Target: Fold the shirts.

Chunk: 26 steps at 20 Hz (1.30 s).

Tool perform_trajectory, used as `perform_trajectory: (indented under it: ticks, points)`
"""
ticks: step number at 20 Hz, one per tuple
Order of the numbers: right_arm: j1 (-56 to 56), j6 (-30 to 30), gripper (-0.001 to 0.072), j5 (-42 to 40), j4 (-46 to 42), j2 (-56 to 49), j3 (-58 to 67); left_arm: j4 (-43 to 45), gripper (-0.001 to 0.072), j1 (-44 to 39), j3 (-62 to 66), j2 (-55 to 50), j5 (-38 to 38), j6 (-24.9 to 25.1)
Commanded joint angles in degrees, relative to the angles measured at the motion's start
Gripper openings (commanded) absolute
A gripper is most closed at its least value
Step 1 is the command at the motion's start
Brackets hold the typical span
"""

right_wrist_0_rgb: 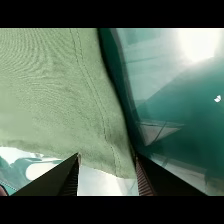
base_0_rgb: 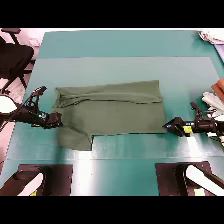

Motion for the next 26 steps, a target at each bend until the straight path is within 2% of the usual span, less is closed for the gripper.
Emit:
perform_trajectory:
  ticks: [1,10,15,16,19,20,22,26]
  points:
    - [0.0,0.0,0.0426,0.6,-0.1,-0.1,0.0,0.0,0.0031,0.0,0.0,0.0,0.3,0.0]
    - [0.0,0.0,0.0424,0.9,-0.1,-0.5,0.0,-1.2,0.0032,0.0,0.0,0.0,0.6,0.0]
    - [0.0,0.0,0.0423,1.3,0.1,-6.1,0.0,-1.2,0.0032,0.0,0.0,0.0,0.5,0.0]
    - [0.0,0.0,0.0350,1.1,0.1,-6.1,0.0,-1.2,0.0032,0.0,0.0,0.0,0.5,0.0]
    - [0.0,0.0,0.0049,0.3,0.0,-2.3,0.0,-1.2,0.0032,0.0,0.0,0.0,0.5,0.0]
    - [0.0,0.0,0.0025,0.1,0.1,-0.3,0.0,-1.2,0.0032,0.0,0.0,0.0,0.5,0.0]
    - [0.0,0.2,0.0024,0.3,0.3,4.3,0.0,-1.2,0.0031,0.0,0.0,0.0,0.5,0.0]
    - [0.0,0.2,0.0024,1.6,6.4,10.4,0.0,-1.4,0.0031,0.0,1.4,0.1,-0.9,0.7]
